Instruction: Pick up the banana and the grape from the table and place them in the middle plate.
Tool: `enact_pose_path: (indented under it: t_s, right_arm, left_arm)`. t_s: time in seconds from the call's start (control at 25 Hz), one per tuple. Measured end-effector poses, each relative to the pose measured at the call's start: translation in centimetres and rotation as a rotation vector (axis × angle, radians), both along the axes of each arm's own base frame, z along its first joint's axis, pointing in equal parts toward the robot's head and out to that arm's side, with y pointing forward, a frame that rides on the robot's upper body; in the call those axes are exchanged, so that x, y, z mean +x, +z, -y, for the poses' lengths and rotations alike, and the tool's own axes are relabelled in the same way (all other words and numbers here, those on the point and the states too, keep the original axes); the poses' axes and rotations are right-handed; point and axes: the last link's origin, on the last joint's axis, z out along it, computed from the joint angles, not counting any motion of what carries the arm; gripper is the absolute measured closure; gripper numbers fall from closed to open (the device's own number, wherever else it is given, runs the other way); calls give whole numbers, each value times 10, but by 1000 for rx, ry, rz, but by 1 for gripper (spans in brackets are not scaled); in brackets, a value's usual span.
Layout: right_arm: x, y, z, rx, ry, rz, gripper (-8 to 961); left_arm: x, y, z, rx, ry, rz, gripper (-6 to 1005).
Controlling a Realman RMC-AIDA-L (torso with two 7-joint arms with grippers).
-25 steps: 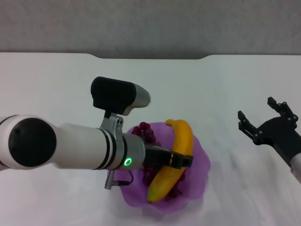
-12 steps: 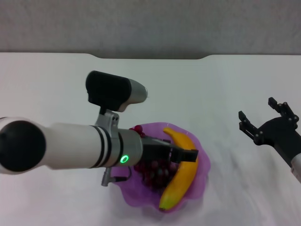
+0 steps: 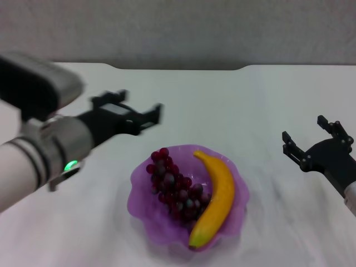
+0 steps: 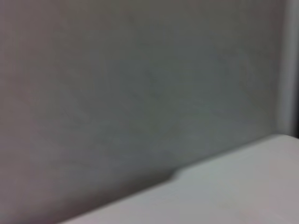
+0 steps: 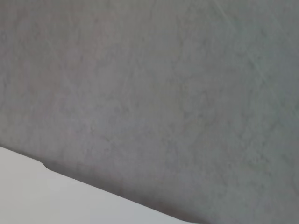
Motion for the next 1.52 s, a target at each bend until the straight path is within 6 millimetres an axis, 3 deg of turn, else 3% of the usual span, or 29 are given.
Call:
enact_pose_path:
  t_s: [0.04, 0.28, 0.48, 0.64, 0.84, 1.08, 1.52]
  right_arm:
    - [0, 0, 0, 0, 1, -1, 76]
    - [-1, 0, 0, 0, 1, -2, 75]
    - [-2, -2, 0, -7, 8, 1, 75]
    - [-4, -4, 1, -19, 16, 4, 75]
    - [-5, -6, 1, -22, 14, -5, 75]
    - [-2, -4, 2, -14, 0, -11, 75]
    - [3, 0, 3, 9, -22, -27, 75]
  left_arm:
    - [-22, 12, 1, 140, 3, -25, 142]
    - [-79, 17, 6, 408, 86, -42, 146]
    - [-121, 9, 25, 633, 99, -18, 144]
    - [-152, 4, 35, 676, 148, 81, 143]
    - [-178, 2, 43, 654, 191, 155, 145]
    - [-207, 8, 54, 638, 219, 85, 147]
    - [-203, 1, 53, 618, 237, 149, 147]
